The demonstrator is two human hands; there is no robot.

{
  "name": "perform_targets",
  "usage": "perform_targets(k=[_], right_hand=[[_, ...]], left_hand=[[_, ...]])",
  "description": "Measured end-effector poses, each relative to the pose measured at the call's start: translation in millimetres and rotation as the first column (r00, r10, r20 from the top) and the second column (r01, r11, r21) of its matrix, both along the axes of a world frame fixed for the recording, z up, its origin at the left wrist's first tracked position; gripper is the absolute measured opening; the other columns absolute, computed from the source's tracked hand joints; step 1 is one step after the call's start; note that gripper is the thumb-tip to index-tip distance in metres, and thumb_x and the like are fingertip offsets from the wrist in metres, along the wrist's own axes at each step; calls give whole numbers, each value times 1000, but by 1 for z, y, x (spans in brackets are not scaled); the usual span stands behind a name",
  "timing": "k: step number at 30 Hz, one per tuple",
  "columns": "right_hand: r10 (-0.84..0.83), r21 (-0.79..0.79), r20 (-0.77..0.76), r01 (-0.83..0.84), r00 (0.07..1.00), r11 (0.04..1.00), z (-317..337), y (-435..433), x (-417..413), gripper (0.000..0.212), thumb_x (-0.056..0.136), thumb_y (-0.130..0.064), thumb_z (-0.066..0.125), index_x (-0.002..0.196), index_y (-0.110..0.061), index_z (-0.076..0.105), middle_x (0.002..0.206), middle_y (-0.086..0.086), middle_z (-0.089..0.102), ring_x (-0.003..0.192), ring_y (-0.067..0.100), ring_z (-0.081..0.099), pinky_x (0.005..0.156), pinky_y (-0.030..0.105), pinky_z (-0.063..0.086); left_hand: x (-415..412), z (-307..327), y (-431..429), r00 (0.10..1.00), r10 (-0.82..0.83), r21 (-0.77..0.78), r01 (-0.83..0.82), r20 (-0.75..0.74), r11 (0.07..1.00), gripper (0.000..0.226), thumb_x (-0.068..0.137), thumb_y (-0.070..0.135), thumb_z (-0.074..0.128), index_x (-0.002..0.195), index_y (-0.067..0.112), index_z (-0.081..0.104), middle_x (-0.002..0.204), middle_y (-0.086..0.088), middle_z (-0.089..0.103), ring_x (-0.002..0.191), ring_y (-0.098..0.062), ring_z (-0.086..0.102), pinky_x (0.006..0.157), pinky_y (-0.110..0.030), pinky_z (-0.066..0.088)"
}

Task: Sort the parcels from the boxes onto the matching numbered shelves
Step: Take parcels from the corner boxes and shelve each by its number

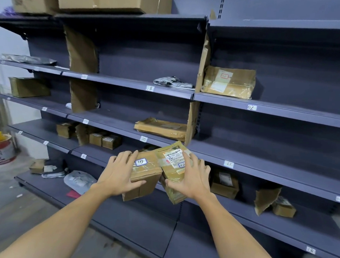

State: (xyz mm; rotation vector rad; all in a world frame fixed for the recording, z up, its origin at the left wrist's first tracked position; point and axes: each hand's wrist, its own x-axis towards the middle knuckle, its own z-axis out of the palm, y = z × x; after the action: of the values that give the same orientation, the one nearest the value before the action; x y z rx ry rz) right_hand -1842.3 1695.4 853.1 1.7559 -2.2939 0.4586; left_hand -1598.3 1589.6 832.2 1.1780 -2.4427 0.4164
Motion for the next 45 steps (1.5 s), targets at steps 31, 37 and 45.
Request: perform_targets(k=[31, 37, 45], right_hand=[[25, -159, 17, -22, 1000, 987, 29, -240, -38, 118, 62, -89, 48, 157, -27, 15, 156, 3, 25, 127, 34, 34, 103, 50, 25], [-22, -187, -11, 20, 1000, 982, 42, -282, -51, 117, 61, -89, 43, 156, -26, 17, 153, 3, 27, 124, 34, 35, 103, 49, 27], [-183, -231, 0, 179, 983, 956, 51, -329, -51, 117, 60, -91, 38, 156, -28, 17, 156, 0, 24, 124, 34, 38, 101, 49, 30]], left_hand=[[-43, 71, -233, 991, 101, -103, -109, -84, 989, 110, 72, 86, 29, 150, 8, 35, 133, -11, 48, 123, -30, 46, 97, -46, 40], [-62, 88, -291, 975, 115, -125, -140, -189, 982, 106, 74, 83, 46, 146, 6, 39, 128, -14, 50, 116, -34, 48, 92, -49, 42], [-93, 94, -366, 965, 45, -30, -54, -257, 998, 104, 75, 71, 68, 147, 3, 38, 130, -18, 49, 112, -39, 50, 87, -50, 44]])
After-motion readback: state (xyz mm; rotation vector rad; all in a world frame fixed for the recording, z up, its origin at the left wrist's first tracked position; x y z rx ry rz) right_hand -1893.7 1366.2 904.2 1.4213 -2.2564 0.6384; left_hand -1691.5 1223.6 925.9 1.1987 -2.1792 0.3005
